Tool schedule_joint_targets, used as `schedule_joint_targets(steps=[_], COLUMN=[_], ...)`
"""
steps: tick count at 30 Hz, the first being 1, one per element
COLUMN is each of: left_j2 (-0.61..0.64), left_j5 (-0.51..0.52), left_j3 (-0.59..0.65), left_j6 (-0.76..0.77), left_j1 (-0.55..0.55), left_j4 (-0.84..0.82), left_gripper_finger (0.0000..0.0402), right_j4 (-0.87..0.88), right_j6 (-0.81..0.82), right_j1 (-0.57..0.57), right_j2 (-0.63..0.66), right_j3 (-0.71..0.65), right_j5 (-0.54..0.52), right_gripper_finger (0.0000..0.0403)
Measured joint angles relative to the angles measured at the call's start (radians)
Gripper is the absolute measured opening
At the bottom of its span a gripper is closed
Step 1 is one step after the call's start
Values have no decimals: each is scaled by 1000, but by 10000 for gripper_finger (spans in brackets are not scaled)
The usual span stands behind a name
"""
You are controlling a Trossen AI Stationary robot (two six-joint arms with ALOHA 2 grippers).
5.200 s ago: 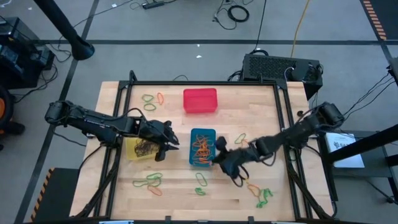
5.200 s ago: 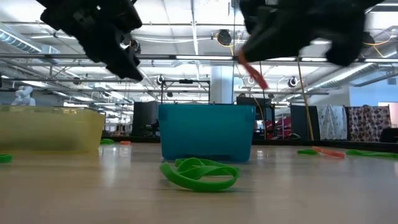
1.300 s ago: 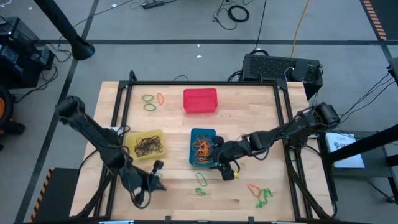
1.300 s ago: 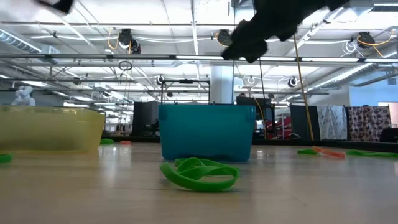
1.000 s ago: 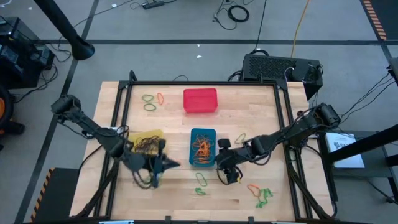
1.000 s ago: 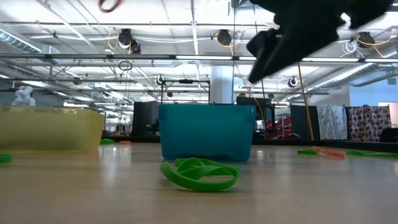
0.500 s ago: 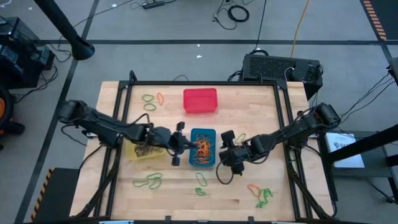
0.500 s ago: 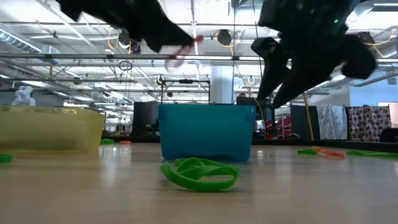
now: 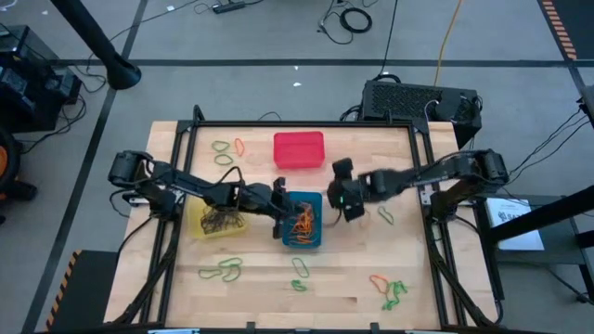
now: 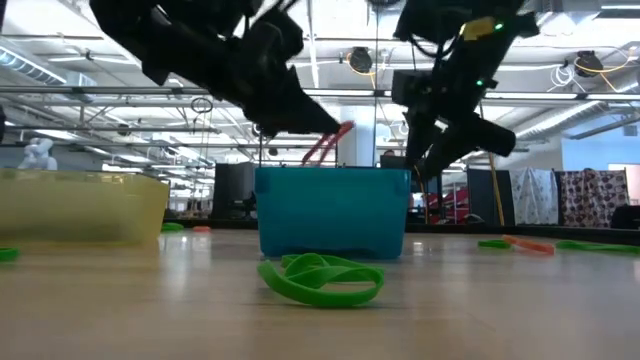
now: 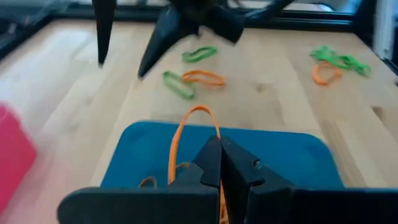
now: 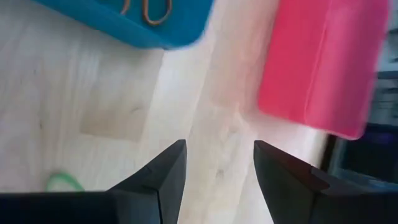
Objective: Sort rubber bands into baskets
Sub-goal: Put the orange rubber band into the blue bin
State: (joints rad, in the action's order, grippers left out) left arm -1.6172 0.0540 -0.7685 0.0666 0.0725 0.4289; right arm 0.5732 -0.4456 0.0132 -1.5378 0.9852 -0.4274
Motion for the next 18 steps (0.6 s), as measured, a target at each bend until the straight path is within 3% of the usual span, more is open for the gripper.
schedule_joint_targets(steps=[4, 10, 18], left_j2=[1, 1, 1], left_j5=[-5, -110, -162], left_j3=[0, 0, -12], left_j6=[106, 216, 238], left_j1=[-39, -92, -98], left_j4=[-8, -10, -27], left_gripper_finger=[2, 5, 52], right_j4=[57, 46, -160], right_j6=[-39, -75, 81], right_j1=[-154, -396, -582], right_j2=[59, 237, 511], right_j3=[0, -61, -203], right_j5=[199, 409, 455], right_gripper_finger=[180, 180, 180])
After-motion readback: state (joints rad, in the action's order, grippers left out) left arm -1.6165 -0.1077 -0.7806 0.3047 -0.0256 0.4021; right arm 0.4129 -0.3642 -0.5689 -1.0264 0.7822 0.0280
